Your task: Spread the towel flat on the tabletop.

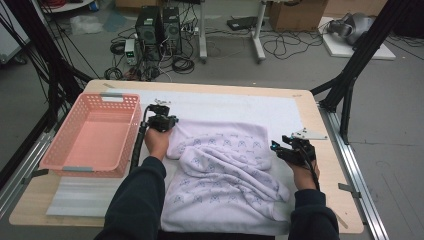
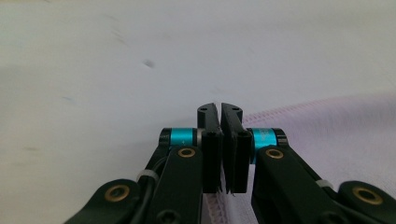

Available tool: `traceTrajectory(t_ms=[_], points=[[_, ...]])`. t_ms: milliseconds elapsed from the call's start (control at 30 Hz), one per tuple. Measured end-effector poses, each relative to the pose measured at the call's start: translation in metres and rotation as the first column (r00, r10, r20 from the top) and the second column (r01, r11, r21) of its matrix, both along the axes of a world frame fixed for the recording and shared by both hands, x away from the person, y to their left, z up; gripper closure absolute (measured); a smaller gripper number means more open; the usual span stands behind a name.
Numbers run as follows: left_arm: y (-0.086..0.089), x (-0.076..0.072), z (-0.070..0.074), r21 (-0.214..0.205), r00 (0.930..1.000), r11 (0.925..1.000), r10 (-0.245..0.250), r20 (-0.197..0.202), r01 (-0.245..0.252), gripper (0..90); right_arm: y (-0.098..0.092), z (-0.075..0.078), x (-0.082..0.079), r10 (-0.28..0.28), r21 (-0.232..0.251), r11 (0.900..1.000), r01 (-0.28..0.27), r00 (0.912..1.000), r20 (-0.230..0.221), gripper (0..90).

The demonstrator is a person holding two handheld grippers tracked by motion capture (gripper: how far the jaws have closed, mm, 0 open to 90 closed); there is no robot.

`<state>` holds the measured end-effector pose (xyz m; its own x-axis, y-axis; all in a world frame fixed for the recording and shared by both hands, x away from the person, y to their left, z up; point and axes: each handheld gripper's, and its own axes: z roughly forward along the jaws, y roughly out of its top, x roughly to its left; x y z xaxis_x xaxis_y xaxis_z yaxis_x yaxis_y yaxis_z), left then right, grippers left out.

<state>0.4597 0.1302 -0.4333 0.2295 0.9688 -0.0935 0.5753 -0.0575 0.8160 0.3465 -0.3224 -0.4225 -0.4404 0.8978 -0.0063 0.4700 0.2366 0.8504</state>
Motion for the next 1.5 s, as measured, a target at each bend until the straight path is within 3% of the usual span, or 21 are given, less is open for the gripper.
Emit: traceTrajectory(t_ms=[100,200,233,333,433,633,767,833,933,967,1000,1033,1067,1100,1167,1233,1267,1367,1400,1433,1500], points=[[0.013,0.001,0.002,-0.022,0.9985,0.9985,0.051,0.017,-0.051,84.3,0.0,-0.002,0.002,-0.006,0.0,1.0,0.006,0.9999,-0.012,48.0],[0.019,0.003,-0.002,-0.062,0.9985,0.9971,0.042,-0.035,-0.044,57.0,0.002,-0.003,0.002,-0.01,0.003,0.9999,0.01,0.9996,-0.025,47.9],[0.02,0.002,-0.003,-0.07,0.9984,0.9971,0.027,-0.05,-0.03,53.1,0.002,-0.003,0.003,-0.005,0.005,1.0,0.005,0.9998,-0.019,48.0],[0.02,-0.001,0.001,-0.043,0.999,0.999,-0.012,-0.042,0.011,49.5,0.004,-0.005,0.007,-0.016,0.024,0.9996,0.016,0.9997,-0.021,50.2],[0.022,-0.004,0.006,-0.046,0.9983,0.9981,-0.043,-0.04,0.041,47.5,0.008,-0.007,0.019,-0.016,0.04,0.999,0.018,0.9978,-0.065,52.6],[0.018,-0.006,0.002,-0.047,0.9856,0.9922,-0.12,-0.119,0.115,45.8,0.031,-0.009,0.058,0.02,0.04,0.9991,-0.014,0.9887,-0.149,53.4],[0.008,-0.005,-0.005,-0.026,0.9788,0.9905,-0.137,-0.152,0.135,45.3,0.042,-0.012,0.084,-0.004,0.069,0.9974,0.018,0.9824,-0.187,52.7],[0.004,-0.006,-0.006,-0.003,0.9798,0.9905,-0.137,-0.146,0.138,46.8,0.049,-0.013,0.091,-0.02,0.063,0.9975,0.033,0.9816,-0.19,52.9],[-0.001,-0.008,-0.007,0.089,0.9821,0.9837,-0.145,-0.121,0.156,60.0,0.059,-0.022,0.098,-0.024,-0.03,0.9994,0.018,0.9734,-0.228,53.6],[-0.001,-0.009,-0.007,0.093,0.9788,0.98,-0.164,-0.123,0.176,67.9,0.062,-0.022,0.098,-0.03,-0.044,0.9988,0.021,0.9762,-0.215,55.8],[-0.002,-0.009,-0.006,0.09,0.9767,0.9783,-0.174,-0.125,0.186,81.0,0.062,-0.022,0.098,-0.017,-0.042,0.9991,0.008,0.9778,-0.209,63.3],[-0.004,-0.008,-0.006,0.114,0.9768,0.9756,-0.174,-0.125,0.188,86.3,0.062,-0.022,0.099,0.0,-0.037,0.9993,-0.008,0.977,-0.213,74.4],[-0.005,-0.008,-0.005,0.132,0.9766,0.9721,-0.178,-0.12,0.194,87.6,0.062,-0.021,0.1,0.038,-0.042,0.998,-0.048,0.9769,-0.21,87.1],[-0.006,-0.008,-0.004,0.144,0.9801,0.9721,-0.172,-0.099,0.185,87.9,0.064,-0.019,0.101,0.039,-0.086,0.9947,-0.057,0.9794,-0.198,87.4],[0.0,-0.006,0.002,0.065,0.9922,0.9906,-0.118,-0.038,0.121,88.0,0.066,-0.014,0.102,0.02,-0.203,0.9784,-0.04,0.9949,-0.099,87.8],[0.005,-0.004,0.007,-0.057,0.9984,0.9968,-0.055,0.015,0.056,88.0,0.062,-0.008,0.102,-0.035,-0.205,0.9781,0.036,0.9994,0.007,87.7],[0.005,-0.004,0.007,-0.078,0.9982,0.9955,-0.053,0.029,0.055,88.0,0.059,-0.006,0.103,-0.069,-0.196,0.9776,0.077,0.9963,0.051,87.7],[-0.002,-0.004,0.006,-0.043,0.9966,0.9979,-0.045,0.069,0.048,79.5,0.057,-0.004,0.107,-0.121,-0.193,0.972,0.134,0.9897,0.077,87.0],[-0.003,-0.003,0.003,-0.077,0.9981,0.9958,-0.047,0.04,0.05,62.9,0.056,-0.004,0.108,-0.127,-0.204,0.9689,0.14,0.989,0.076,85.1],[-0.002,-0.003,0.002,-0.096,0.9983,0.9937,-0.056,0.019,0.057,50.3,0.053,-0.005,0.109,-0.136,-0.184,0.9722,0.144,0.989,0.059,75.1],[0.0,-0.006,0.004,-0.104,0.9955,0.99,-0.095,0.003,0.095,46.2,0.044,-0.005,0.109,-0.137,-0.127,0.9827,0.135,0.9906,-0.006,64.7]])
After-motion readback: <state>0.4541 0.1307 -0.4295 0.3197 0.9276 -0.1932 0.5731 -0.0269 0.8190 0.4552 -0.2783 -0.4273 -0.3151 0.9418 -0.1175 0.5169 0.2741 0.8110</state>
